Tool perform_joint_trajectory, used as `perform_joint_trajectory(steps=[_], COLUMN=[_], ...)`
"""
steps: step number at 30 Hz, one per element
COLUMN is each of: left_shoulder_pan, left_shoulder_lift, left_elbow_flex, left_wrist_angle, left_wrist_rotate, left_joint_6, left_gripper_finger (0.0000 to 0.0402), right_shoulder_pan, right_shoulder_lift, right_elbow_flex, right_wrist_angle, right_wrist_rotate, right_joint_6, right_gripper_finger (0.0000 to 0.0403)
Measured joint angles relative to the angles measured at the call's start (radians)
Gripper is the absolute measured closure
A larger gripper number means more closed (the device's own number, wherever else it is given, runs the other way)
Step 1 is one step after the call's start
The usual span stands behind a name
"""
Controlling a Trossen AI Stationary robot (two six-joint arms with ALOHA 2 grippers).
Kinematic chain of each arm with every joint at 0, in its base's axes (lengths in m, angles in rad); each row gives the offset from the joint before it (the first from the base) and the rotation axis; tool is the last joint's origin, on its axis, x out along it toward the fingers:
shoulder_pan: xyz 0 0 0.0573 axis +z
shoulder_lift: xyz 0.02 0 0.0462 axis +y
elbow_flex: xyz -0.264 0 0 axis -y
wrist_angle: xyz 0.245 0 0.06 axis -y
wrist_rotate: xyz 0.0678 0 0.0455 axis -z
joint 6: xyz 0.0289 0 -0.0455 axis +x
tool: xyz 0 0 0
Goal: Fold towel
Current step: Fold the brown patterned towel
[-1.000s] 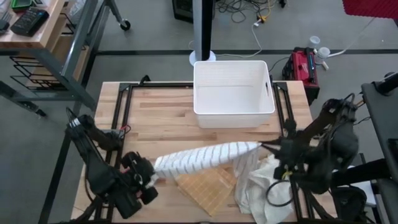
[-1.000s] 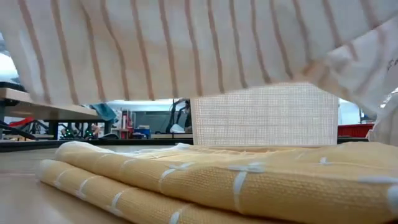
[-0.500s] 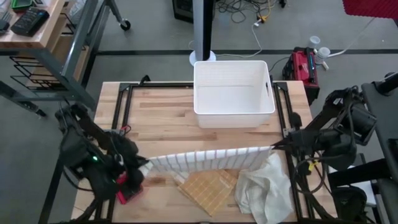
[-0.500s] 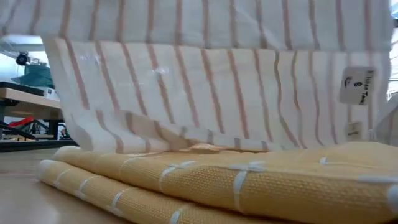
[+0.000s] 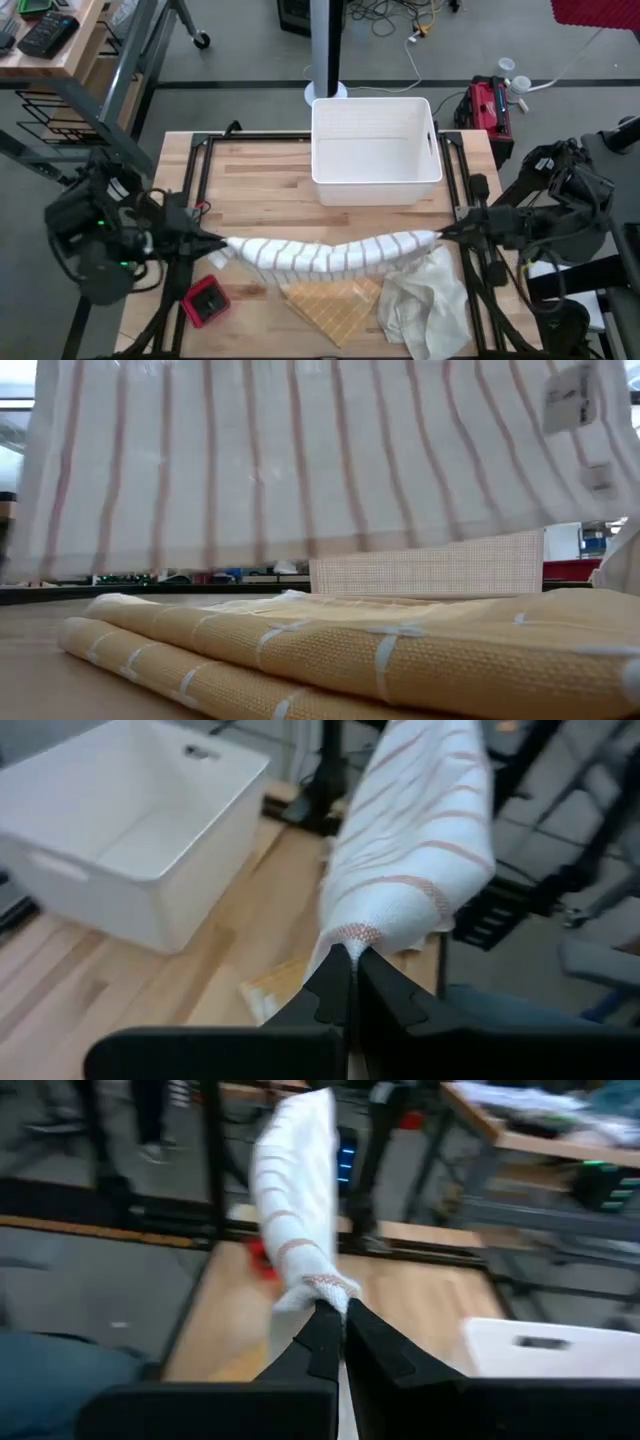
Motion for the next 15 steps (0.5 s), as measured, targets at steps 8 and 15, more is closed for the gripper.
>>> perform_joint_trajectory(steps=[8,15], left_shoulder_pan=[-0.161,-0.256], left_shoulder_lift=[0.081,0.069], left_elbow_flex=[0.19,0.175], left_wrist_angle=[0.007,0.186], left_wrist_rotate=[-0.006,-0.027], left_joint_6=[0.153,0.152], left_gripper_finger=[0.0401,0.0401], right_shoulder_pan=[0.023,0.038], right_shoulder_lift=[0.058,0.163], right_elbow_flex=[-0.009,0.039], right_wrist_angle=[0.245,0.377], right_wrist_rotate=[0.014,0.029], right_joint_6=[-0.021,-0.089], right_gripper_finger=[0.0403,0.0403])
